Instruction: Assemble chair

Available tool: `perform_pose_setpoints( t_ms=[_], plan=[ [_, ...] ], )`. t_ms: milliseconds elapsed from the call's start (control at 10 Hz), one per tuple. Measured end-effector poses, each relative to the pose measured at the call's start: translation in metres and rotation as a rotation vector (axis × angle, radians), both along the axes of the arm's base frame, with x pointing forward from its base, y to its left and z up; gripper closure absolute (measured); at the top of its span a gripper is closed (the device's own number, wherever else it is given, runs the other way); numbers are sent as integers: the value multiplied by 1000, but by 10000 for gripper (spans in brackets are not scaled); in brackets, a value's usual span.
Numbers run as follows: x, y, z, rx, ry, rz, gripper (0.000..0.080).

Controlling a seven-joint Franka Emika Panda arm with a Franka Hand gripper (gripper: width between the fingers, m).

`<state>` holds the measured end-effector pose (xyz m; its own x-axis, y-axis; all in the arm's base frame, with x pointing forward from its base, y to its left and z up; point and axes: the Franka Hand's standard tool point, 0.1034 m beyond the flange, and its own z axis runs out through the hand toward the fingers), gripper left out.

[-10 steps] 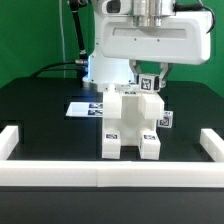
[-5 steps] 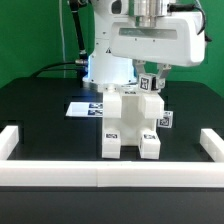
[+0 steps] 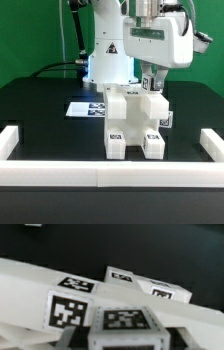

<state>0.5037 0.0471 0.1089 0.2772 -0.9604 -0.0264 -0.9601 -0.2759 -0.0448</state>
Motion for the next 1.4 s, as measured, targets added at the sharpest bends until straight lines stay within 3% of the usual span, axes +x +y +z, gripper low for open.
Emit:
perform_pose_setpoints(
  t_ms=[100,200,300,400,900,1400],
  plan=[
    [0,0,0,-1,-1,29,425],
    [0,0,0,-2,0,57,243],
    [-1,2,0,2,15,73,243],
    [0,4,2,4,21,137,169],
    [2,2,2,-18,-18,706,150],
    [3,1,3,-37,-29,1062,150]
  ],
)
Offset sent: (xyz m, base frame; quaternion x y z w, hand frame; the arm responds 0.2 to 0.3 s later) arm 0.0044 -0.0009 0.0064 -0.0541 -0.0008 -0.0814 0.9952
